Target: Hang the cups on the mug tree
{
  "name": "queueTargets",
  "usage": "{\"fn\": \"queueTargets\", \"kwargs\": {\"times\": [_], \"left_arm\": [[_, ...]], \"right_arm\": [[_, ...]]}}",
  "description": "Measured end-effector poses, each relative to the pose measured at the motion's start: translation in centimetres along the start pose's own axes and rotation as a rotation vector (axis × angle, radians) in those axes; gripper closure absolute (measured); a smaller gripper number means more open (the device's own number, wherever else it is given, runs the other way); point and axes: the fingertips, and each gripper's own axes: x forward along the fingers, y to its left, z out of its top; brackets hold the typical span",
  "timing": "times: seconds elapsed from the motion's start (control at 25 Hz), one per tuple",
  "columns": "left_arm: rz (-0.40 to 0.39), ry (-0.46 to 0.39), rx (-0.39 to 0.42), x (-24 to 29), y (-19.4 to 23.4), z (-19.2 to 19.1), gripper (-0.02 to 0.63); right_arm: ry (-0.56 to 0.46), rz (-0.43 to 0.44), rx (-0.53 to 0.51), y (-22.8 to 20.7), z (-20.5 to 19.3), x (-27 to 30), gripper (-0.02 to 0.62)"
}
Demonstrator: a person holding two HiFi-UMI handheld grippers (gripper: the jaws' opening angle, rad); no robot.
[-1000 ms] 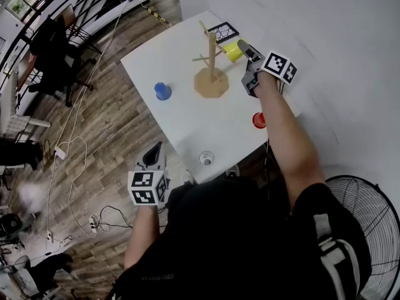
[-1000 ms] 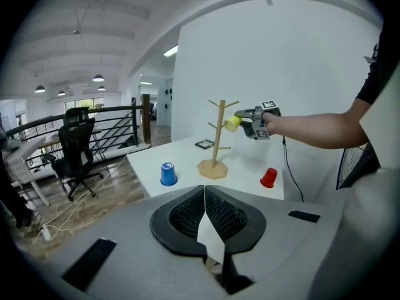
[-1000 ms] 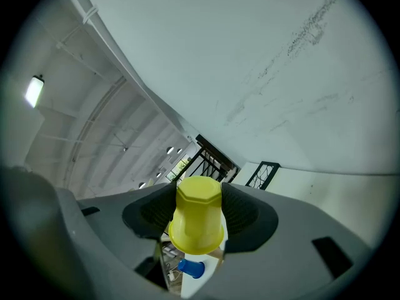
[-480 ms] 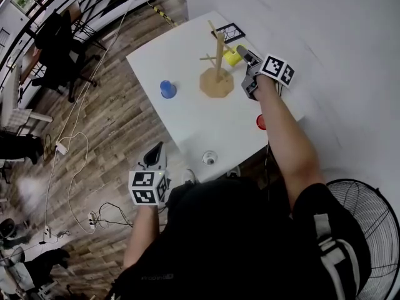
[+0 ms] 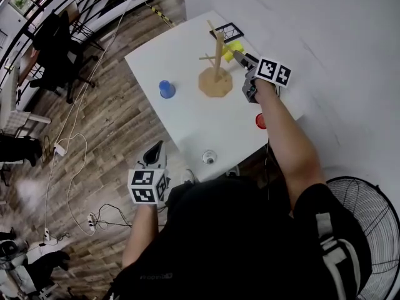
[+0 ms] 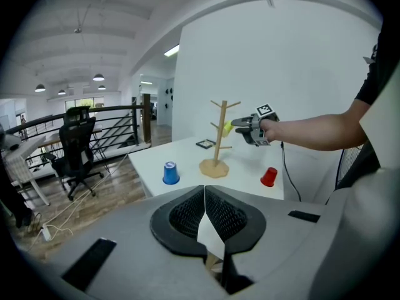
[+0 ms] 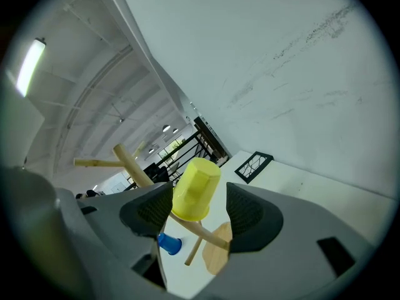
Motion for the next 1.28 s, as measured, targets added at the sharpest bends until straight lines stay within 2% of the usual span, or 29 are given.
{"fn": "queueTargets", "kwargs": {"times": [0.44,0.6,0.88,1.08,1.28], "left_arm": [[-0.070,0.001,0.037,1.5,-1.3,0.7,0.589],[-0.093,0.001,0.057,2.3,-1.4,1.3,0.589],[-0.132,-0.005,0.086,3.7,-1.7,2.6,0.589],[-0.169,0.005,0.094,4.6,-2.3,2.8,0.589],[-0.207,0.015,0.120,5.4,-3.3,2.9,0.589]], "right_arm": [[0.027,-0.033,-0.219,1.1,-1.2,-4.1,0.350],[0.020,-0.033,-0.266,1.9,-1.4,-5.8,0.350],[0.061,-0.106,-0.464,1.9,-3.1,-9.2,0.351],[0.065,-0.152,-0.474,0.7,-4.2,-11.6,0.351],[0.083,-0.241,-0.494,-2.1,-5.6,-14.2,0.351]]}}
